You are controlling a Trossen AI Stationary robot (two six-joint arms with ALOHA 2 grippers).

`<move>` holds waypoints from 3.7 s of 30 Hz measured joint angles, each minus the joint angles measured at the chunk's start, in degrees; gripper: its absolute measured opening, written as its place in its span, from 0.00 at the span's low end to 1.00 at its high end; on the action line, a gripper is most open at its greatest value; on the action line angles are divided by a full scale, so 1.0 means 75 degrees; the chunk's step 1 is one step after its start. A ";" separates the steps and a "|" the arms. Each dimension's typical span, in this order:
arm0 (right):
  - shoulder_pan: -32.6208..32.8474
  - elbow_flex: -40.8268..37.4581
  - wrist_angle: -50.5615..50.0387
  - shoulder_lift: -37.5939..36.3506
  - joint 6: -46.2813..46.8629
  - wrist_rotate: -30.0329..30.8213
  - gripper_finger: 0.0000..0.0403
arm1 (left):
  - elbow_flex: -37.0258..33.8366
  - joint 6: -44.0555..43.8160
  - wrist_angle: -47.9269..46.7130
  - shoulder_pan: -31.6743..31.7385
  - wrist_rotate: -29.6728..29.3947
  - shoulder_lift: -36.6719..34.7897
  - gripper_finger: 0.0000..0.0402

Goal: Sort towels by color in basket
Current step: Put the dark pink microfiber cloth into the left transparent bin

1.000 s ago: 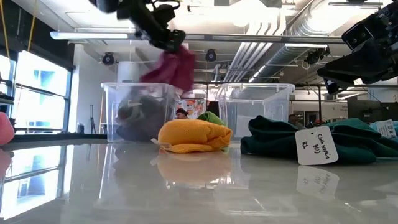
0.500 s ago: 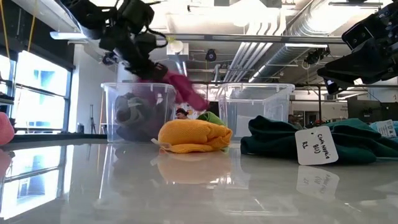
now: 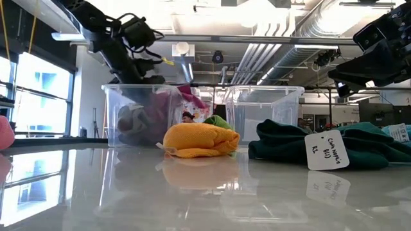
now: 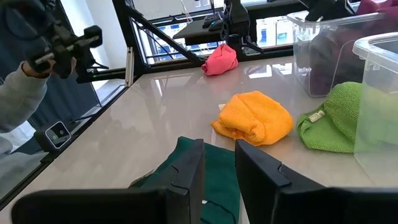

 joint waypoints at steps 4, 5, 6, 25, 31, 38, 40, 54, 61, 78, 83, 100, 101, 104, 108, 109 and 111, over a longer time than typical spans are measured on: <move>0.0000 0.0002 0.0001 0.0000 0.0002 0.0001 0.20 | -0.0006 0.0071 -0.0037 0.0144 0.0099 -0.0696 0.18; 0.0001 0.0001 0.0000 0.0000 0.0001 0.0001 0.20 | -0.0006 0.0167 0.0002 0.0178 0.0178 -0.0878 0.18; 0.0000 -0.0001 0.0001 0.0000 0.0000 0.0003 0.20 | -0.0006 0.0266 0.0022 0.0195 0.0251 -0.1071 0.18; 0.0001 -0.0001 0.0001 0.0000 0.0000 0.0021 0.20 | 0.0388 -0.0433 -0.2326 -0.0039 0.0466 -0.2219 0.28; 0.0000 0.0000 -0.0001 0.0000 0.0000 0.0035 0.20 | 0.0615 -0.0729 -0.2680 0.0177 0.0586 -0.2411 0.41; 0.0002 0.0001 0.0001 0.0003 0.0000 0.0031 0.20 | 0.2074 -0.1471 -0.4531 -0.0264 -0.0310 -0.2429 0.41; -0.0001 0.0001 -0.0001 0.0003 0.0000 0.0031 0.20 | 0.2250 -0.0935 -0.4212 -0.0451 -0.0382 -0.2427 0.40; -0.0001 0.0001 0.0001 0.0003 0.0002 0.0023 0.20 | 0.1475 0.1950 0.0718 -0.0526 0.0795 -0.0262 0.40; -0.0001 -0.0001 0.0001 0.0003 0.0002 -0.0003 0.20 | 0.1472 0.1339 -0.0091 0.0149 0.0259 0.0567 0.40; 0.0001 -0.0001 -0.0001 0.0003 -0.0001 0.0003 0.20 | 0.1475 0.0239 -0.0934 0.0888 0.0985 0.1171 0.40; 0.0000 0.0000 0.0000 0.0001 0.0000 0.0006 0.20 | 0.1475 0.0213 -0.1000 0.0969 0.1062 0.1211 0.40; 0.0000 0.0001 -0.0001 0.0000 0.0000 0.0031 0.20 | 0.1475 0.0312 -0.0680 0.0558 0.1496 -0.0542 0.40; 0.0002 0.0002 0.0000 0.0000 0.0002 0.0031 0.20 | 0.1475 0.0427 -0.0583 0.0441 0.1498 -0.0693 0.40; 0.0001 0.0002 -0.0002 0.0000 0.0002 0.0029 0.20 | 0.1478 0.0977 0.0018 -0.0067 0.1511 -0.0966 0.40; 0.0002 0.0001 0.0001 0.0000 0.0000 0.0026 0.20 | 0.1481 0.1687 0.0679 -0.0650 0.1558 -0.0882 0.40; 0.0000 -0.0001 -0.0002 0.0000 0.0000 0.0026 0.20 | 0.1481 0.1737 0.0733 -0.0713 0.1547 -0.0822 0.40; 0.0001 -0.0001 0.0001 0.0000 -0.0001 0.0026 0.20 | 0.1481 0.1706 0.0756 -0.0715 0.1452 -0.0656 0.40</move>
